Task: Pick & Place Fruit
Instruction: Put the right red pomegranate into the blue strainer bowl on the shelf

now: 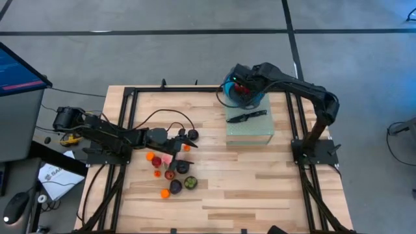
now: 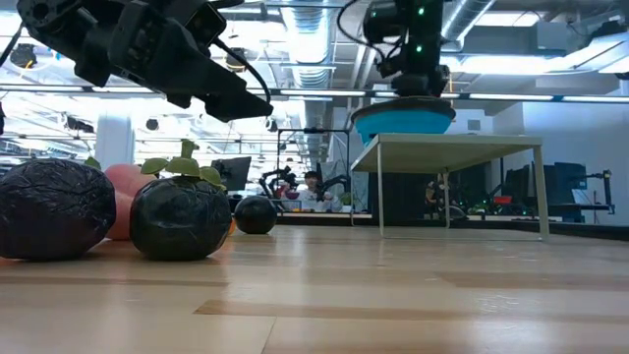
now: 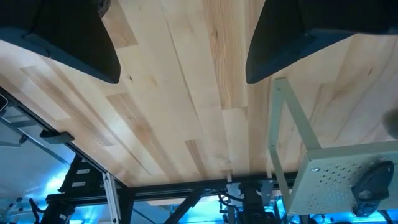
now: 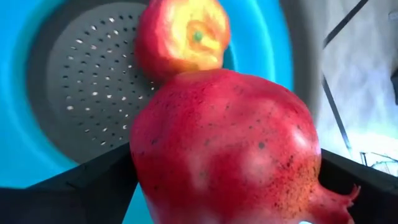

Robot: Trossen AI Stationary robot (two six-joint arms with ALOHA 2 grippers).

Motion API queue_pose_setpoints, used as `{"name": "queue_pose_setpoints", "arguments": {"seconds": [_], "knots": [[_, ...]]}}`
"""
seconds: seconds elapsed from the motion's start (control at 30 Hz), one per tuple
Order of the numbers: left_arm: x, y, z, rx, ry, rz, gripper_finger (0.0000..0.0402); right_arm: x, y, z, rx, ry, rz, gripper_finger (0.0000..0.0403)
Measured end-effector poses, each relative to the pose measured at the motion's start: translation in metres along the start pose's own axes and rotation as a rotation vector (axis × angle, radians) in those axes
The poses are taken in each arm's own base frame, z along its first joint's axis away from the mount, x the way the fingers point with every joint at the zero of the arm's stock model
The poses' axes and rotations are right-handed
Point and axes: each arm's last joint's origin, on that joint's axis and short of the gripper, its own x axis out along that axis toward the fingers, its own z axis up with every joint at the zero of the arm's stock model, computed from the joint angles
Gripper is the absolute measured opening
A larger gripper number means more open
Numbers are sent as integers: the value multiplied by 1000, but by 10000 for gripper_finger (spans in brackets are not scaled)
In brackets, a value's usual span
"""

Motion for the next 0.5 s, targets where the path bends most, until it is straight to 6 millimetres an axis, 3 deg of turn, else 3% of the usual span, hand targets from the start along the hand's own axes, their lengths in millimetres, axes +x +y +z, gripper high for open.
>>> {"name": "queue_pose_setpoints", "arguments": {"seconds": [0.23,0.5], "knots": [[0,0,0,0,-2,0,341,20,9,8,-27,63,-10,390],[0,0,0,0,-3,0,341,21,6,8,-15,60,-24,398]]}}
